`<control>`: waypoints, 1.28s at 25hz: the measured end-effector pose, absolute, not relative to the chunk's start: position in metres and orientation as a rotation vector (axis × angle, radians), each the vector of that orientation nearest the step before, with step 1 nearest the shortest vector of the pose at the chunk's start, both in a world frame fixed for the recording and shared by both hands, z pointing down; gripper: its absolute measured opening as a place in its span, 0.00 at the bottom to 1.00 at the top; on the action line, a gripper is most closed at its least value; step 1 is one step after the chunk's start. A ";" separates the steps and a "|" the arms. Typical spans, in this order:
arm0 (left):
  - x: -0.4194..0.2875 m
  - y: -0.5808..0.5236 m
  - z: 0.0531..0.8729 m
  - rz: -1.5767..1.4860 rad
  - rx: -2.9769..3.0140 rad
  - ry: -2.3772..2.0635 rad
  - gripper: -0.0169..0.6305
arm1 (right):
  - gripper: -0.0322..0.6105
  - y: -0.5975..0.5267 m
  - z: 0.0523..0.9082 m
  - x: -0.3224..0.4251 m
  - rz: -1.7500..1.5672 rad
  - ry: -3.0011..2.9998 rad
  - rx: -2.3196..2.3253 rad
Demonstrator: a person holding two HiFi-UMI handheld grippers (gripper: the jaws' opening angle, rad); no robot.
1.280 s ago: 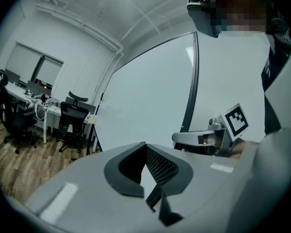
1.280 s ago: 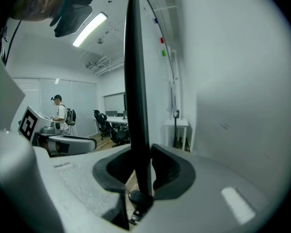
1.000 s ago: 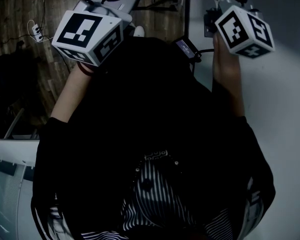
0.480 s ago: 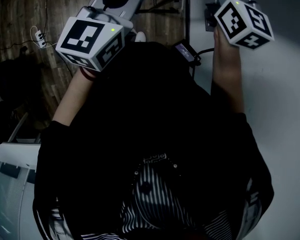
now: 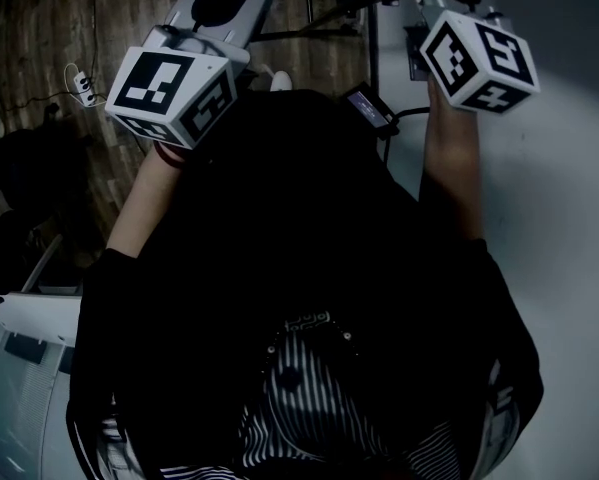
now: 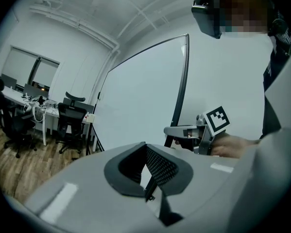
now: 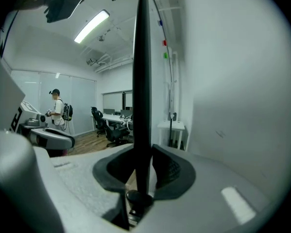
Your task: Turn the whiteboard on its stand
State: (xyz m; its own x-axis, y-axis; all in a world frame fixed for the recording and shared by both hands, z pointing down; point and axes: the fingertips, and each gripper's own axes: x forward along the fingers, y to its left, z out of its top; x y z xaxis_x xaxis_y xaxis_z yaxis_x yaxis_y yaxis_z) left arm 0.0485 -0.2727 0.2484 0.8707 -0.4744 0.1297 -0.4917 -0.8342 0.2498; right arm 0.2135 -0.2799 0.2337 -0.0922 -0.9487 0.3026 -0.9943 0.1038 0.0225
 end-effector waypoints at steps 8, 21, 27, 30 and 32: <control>0.062 -0.270 0.237 0.057 2.818 -0.670 0.03 | 0.22 -0.231 0.233 0.201 0.319 -2.159 1.840; 0.082 -0.240 0.240 0.071 2.872 -0.554 0.03 | 0.05 -0.191 0.228 0.132 0.249 -2.484 1.685; 0.060 -0.249 0.243 0.072 2.863 -0.671 0.03 | 0.05 -0.212 0.233 0.111 0.257 -2.604 1.536; 0.046 -0.246 0.262 0.136 2.824 -0.785 0.03 | 0.05 -0.214 0.253 0.097 0.309 -2.702 1.420; 0.046 -0.238 0.295 0.191 2.790 -0.845 0.03 | 0.05 -0.212 0.287 0.098 0.344 -2.750 1.353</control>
State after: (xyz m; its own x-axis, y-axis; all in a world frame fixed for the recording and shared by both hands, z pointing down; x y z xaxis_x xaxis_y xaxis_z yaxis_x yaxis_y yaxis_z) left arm 0.0461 -0.2382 0.2951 0.8264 -0.5315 0.1863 -0.5599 -0.8107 0.1711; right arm 0.0979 -0.2115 0.2870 -0.6140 -0.7752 0.1487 -0.7879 0.5909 -0.1733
